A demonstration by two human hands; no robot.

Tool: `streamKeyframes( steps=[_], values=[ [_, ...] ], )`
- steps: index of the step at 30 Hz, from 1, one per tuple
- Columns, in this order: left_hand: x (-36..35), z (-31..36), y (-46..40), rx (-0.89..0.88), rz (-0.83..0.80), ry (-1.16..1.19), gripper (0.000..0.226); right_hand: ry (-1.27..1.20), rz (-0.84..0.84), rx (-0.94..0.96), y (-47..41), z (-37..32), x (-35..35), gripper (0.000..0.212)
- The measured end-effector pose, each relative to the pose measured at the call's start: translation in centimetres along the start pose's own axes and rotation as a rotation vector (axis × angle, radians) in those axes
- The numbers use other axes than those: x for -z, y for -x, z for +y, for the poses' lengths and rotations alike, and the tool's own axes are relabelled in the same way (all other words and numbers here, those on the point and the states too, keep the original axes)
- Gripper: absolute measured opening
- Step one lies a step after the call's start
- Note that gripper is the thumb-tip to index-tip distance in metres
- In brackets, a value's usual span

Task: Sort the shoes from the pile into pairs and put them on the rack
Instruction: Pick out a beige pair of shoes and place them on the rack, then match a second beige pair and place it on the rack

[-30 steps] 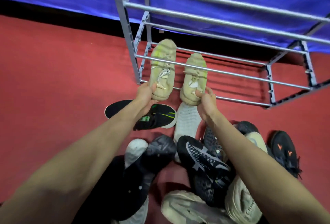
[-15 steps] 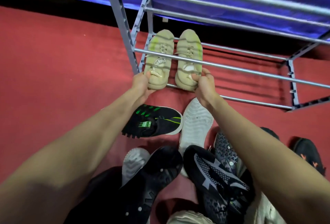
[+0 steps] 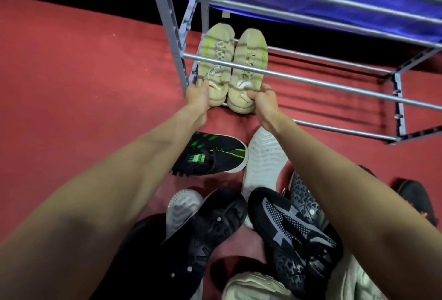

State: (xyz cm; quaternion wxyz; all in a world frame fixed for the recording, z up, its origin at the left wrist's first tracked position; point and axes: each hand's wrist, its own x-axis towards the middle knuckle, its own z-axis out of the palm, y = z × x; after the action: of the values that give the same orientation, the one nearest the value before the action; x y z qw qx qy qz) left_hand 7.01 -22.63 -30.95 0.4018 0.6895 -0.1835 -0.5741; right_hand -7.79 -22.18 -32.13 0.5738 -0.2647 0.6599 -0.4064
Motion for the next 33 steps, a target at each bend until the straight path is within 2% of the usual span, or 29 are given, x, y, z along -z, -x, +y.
streamKeyframes(
  steps=[3,8,13,16,21,26,29,33],
  values=[
    [-0.2,-1.0,-1.6,0.009,0.135,-0.122,0.056,0.096,-0.047,0.008,1.0,-0.4,0.1,0.031],
    [-0.2,0.8,5.2,-0.065,0.236,-0.388,0.043,0.262,-0.046,0.091,5.1,-0.6,1.6,0.033],
    [0.6,-1.5,11.1,-0.223,0.109,-0.658,0.037,0.553,0.004,0.144,11.8,1.2,5.3,0.033],
    [0.6,-3.8,15.3,-0.304,0.019,-0.703,0.032,0.606,0.020,0.103,16.2,2.5,8.7,0.032],
    [0.1,-7.7,20.6,-0.232,-0.218,-0.670,0.027,0.661,0.192,0.142,23.0,3.8,14.8,0.030],
    [0.3,-10.9,25.6,-0.260,-0.367,-0.887,0.027,0.817,0.336,0.258,28.5,5.7,18.9,0.030],
    [1.2,-13.2,27.5,-0.259,-0.531,-1.202,0.024,0.865,0.366,0.205,31.3,6.9,19.8,0.047],
    [2.8,-15.6,28.8,-0.207,-0.620,-1.645,0.061,0.910,0.390,0.025,33.5,8.7,19.9,0.093]
  ],
)
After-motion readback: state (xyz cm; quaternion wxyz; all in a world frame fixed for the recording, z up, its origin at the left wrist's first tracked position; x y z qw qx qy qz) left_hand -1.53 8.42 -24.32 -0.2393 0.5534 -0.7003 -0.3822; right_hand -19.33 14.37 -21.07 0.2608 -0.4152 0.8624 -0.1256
